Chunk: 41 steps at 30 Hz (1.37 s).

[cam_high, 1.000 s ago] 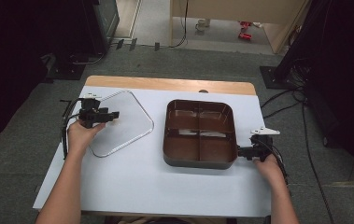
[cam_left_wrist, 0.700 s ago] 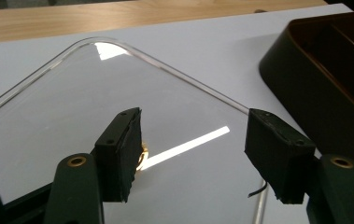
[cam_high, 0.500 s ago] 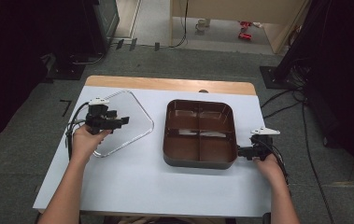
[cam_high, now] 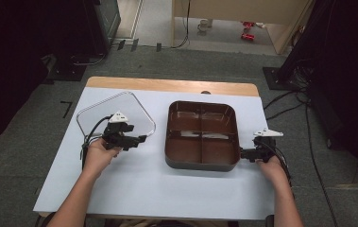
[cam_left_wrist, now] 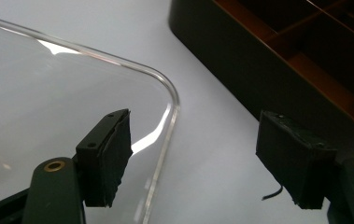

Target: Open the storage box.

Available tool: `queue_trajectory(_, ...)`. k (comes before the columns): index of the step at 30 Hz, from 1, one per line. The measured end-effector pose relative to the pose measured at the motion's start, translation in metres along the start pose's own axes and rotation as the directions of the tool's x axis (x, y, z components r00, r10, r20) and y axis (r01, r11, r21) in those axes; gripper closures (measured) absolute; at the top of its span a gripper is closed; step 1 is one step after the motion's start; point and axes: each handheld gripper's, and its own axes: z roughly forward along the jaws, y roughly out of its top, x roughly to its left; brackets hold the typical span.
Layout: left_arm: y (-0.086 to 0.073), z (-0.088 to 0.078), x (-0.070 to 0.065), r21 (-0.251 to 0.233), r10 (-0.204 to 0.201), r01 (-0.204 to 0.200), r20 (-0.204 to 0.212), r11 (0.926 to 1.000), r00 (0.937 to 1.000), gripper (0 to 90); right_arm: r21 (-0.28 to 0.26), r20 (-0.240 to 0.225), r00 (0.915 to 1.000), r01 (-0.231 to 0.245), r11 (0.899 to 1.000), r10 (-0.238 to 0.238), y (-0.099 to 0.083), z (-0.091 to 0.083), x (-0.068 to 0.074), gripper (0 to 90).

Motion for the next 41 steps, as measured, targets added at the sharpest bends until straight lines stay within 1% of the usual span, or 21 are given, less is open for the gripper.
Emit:
queue_trajectory(2,-0.005,0.002,-0.006,0.012,0.009,-0.009,0.005,0.9999,0.9999,26.4,0.0,0.0,1.0,0.0,1.0,0.0,0.0,0.0,0.0,0.0)
queue_trajectory(7,-0.015,0.011,-0.022,0.038,0.032,-0.034,0.038,0.9987,0.9987,26.4,-0.001,0.002,1.0,0.002,1.0,-0.002,0.0,0.0,0.0,0.0)
queue_trajectory(10,-0.017,0.016,-0.029,0.053,0.053,-0.055,0.036,0.9971,0.9979,26.1,-0.001,0.002,1.0,0.002,1.0,-0.002,0.0,0.0,0.0,0.0)
queue_trajectory(12,-0.019,0.019,-0.034,0.064,0.073,-0.076,0.038,0.9951,0.9966,24.5,-0.001,0.002,1.0,0.003,1.0,-0.003,0.0,0.0,0.0,0.0)
queue_trajectory(14,-0.02,0.022,-0.036,0.064,0.087,-0.09,0.041,0.9939,0.9954,24.2,-0.001,0.002,1.0,0.003,1.0,-0.003,0.0,0.0,0.0,0.0)
queue_trajectory(17,-0.02,0.029,-0.038,0.068,0.077,-0.081,0.062,0.9944,0.9952,24.3,-0.001,0.003,1.0,0.003,1.0,-0.003,0.0,0.0,0.0,0.0)
queue_trajectory(19,-0.021,0.034,-0.041,0.08,0.08,-0.085,0.064,0.9932,0.9948,24.8,-0.001,0.003,1.0,0.005,1.0,-0.005,0.0,0.0,0.0,0.0)
queue_trajectory(23,-0.022,0.041,-0.047,0.102,0.117,-0.124,0.071,0.987,0.9906,24.7,-0.001,0.003,1.0,0.005,1.0,-0.005,0.0,0.0,0.0,0.0)
queue_trajectory(27,-0.023,0.046,-0.048,0.123,0.126,-0.134,0.076,0.9833,0.9892,24.7,-0.001,0.004,1.0,0.005,1.0,-0.005,0.0,0.0,0.0,0.0)
queue_trajectory(29,-0.024,0.047,-0.048,0.122,0.134,-0.143,0.081,0.9821,0.9877,23.6,-0.001,0.004,1.0,0.005,1.0,-0.005,0.0,0.0,0.0,0.0)
queue_trajectory(34,-0.024,0.047,-0.047,0.117,0.12,-0.13,0.087,0.9846,0.9889,22.6,-0.001,0.004,1.0,0.005,1.0,-0.005,0.0,0.0,0.0,0.0)
queue_trajectory(41,-0.025,0.047,-0.048,0.116,0.13,-0.14,0.091,0.9833,0.9874,20.8,-0.001,0.003,1.0,0.005,1.0,-0.005,0.0,0.0,0.0,0.0)
